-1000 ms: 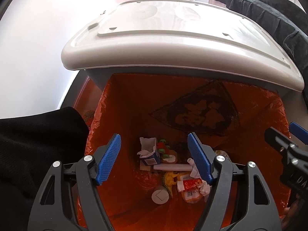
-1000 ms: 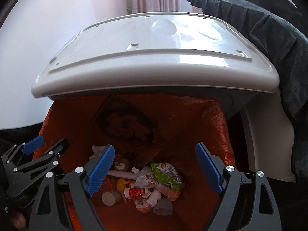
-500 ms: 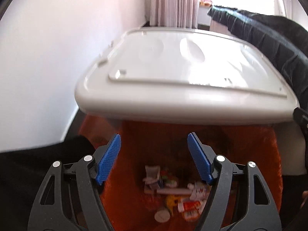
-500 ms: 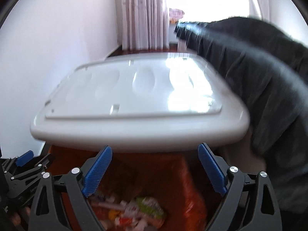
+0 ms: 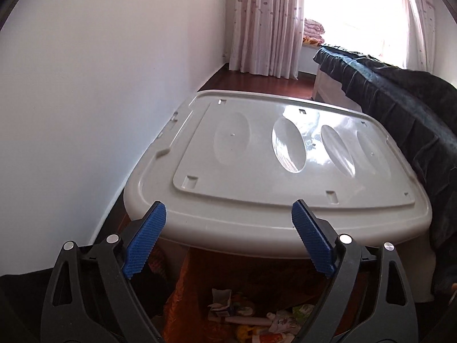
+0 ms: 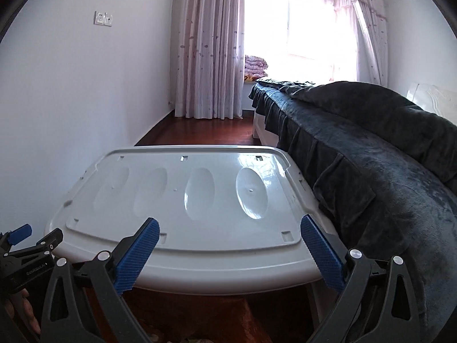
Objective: Collect trash
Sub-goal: 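Raise both open tools out of the bin above the white lid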
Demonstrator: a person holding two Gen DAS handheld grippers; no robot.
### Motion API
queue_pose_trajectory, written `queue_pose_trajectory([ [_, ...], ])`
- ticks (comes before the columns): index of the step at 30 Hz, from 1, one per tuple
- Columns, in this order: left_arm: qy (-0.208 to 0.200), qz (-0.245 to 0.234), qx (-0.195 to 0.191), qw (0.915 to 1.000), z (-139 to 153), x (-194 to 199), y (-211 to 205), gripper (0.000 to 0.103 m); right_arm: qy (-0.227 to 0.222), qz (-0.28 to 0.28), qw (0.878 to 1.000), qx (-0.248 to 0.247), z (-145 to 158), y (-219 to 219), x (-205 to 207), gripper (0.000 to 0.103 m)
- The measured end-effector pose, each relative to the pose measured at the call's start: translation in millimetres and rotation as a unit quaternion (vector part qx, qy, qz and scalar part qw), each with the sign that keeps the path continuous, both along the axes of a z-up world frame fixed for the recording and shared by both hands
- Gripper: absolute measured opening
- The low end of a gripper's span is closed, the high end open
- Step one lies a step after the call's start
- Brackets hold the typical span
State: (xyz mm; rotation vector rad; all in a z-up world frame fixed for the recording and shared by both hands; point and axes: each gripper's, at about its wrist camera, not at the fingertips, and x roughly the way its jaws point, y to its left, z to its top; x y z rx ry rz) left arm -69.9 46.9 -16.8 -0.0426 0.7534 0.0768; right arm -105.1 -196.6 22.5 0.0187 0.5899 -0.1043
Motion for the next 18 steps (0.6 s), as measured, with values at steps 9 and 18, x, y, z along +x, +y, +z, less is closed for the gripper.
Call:
queue_pose_trajectory([
  [9,0.001,-0.003,0.006,1.0000,5.6,11.5,-4.1,0.091,-0.012,0.009,1.000,-0.001,11.3,2.5,22.1,0.098],
  [18,0.008,0.000,0.016,0.9998,-2.9,42.2,-1.2,0.091,-0.015,0.009,1.000,-0.010,9.3,-0.2,59.0,0.098],
])
